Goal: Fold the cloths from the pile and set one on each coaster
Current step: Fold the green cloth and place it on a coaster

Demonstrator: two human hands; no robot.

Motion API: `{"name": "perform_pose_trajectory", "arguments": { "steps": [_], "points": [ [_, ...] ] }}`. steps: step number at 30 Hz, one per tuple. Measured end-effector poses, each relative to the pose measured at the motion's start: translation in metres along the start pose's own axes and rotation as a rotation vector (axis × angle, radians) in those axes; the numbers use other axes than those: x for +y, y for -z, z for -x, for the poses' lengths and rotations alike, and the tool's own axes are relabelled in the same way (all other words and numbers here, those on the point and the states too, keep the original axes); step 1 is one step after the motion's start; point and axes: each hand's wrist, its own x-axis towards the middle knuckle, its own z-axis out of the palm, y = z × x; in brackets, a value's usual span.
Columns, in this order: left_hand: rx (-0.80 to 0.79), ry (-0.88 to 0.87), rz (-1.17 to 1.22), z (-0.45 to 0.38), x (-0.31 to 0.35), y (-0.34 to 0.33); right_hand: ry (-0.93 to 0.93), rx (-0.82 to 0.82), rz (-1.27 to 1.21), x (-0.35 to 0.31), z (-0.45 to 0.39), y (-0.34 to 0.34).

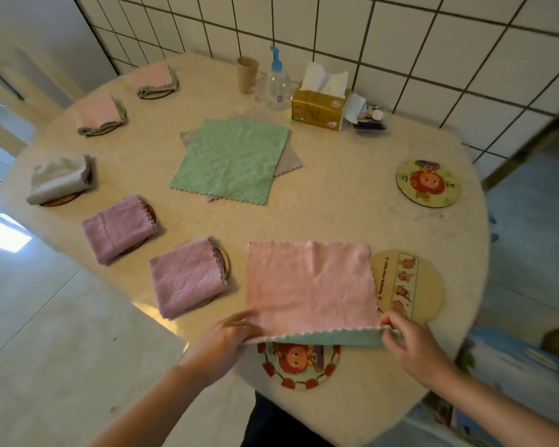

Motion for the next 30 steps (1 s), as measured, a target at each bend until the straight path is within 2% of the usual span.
{"name": "perform_pose_trajectory", "arguments": {
  "steps": [2,9,12,18,30],
  "points": [
    [-0.017,0.124,0.126,-0.005,0.003,0.006,0.003,0.016,0.009,-0.001,-0.003,0.002],
    [0.255,0.496,0.697,-0.061,0.003,0.035,-0.039,0.333,-0.064,-0.03,-0.062,0.018],
    [0.284,0.691,0.846,-0.089,-0.002,0.036,-0.118,0.394,-0.117,-0.034,-0.099,0.022],
    [0.312,0.865,0.823,-0.127,-0.018,0.028,-0.316,0.43,-0.144,-0.03,-0.147,0.024],
    [0.282,0.897,0.569,-0.15,-0.029,0.026,-0.375,0.472,-0.063,-0.014,-0.168,0.021]
  ]
}}
